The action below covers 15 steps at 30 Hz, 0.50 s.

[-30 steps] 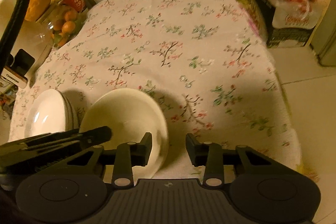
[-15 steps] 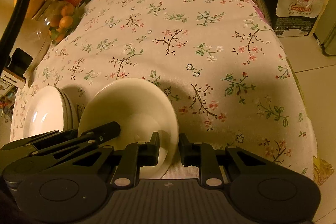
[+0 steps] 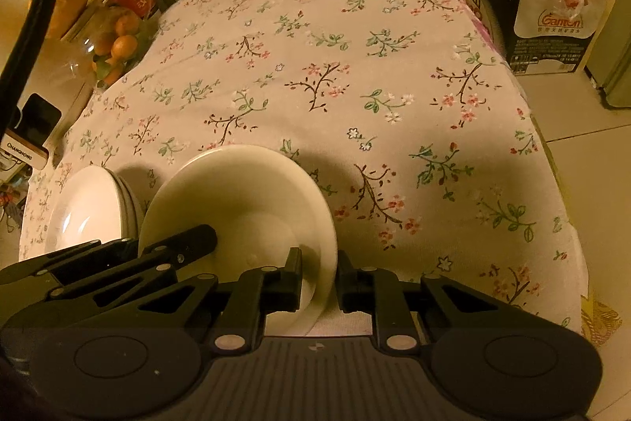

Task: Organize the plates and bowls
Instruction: 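Lift the bowl with both grippers and carry it over the plate stack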

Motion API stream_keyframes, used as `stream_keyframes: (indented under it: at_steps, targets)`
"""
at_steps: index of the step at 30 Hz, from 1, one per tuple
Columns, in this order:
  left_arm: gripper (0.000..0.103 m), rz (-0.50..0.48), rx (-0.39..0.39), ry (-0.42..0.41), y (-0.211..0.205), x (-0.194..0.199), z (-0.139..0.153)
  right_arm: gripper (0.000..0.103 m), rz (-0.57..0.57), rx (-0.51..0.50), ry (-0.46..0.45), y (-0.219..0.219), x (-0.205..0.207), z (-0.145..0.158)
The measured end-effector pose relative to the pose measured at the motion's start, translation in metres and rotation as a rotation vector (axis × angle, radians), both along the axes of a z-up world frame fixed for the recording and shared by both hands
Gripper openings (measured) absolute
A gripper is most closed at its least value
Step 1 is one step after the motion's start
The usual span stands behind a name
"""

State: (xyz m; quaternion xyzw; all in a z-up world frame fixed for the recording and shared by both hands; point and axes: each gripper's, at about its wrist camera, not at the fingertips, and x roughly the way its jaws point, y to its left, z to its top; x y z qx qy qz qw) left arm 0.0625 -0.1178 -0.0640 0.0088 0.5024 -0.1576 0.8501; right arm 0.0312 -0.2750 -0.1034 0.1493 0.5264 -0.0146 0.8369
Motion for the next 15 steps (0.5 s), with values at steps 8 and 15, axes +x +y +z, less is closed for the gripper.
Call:
stream_keyframes:
  at_steps: [8,15]
  targets:
    - [0.013,0.007,-0.009,-0.01,0.0,-0.001,0.005,0.017,0.002,-0.013,-0.012,0.002,-0.002,0.004]
    - [0.013,0.017,-0.004,-0.051,-0.001,-0.005,0.017,0.017,0.007,-0.036,-0.057,0.004,-0.005,0.017]
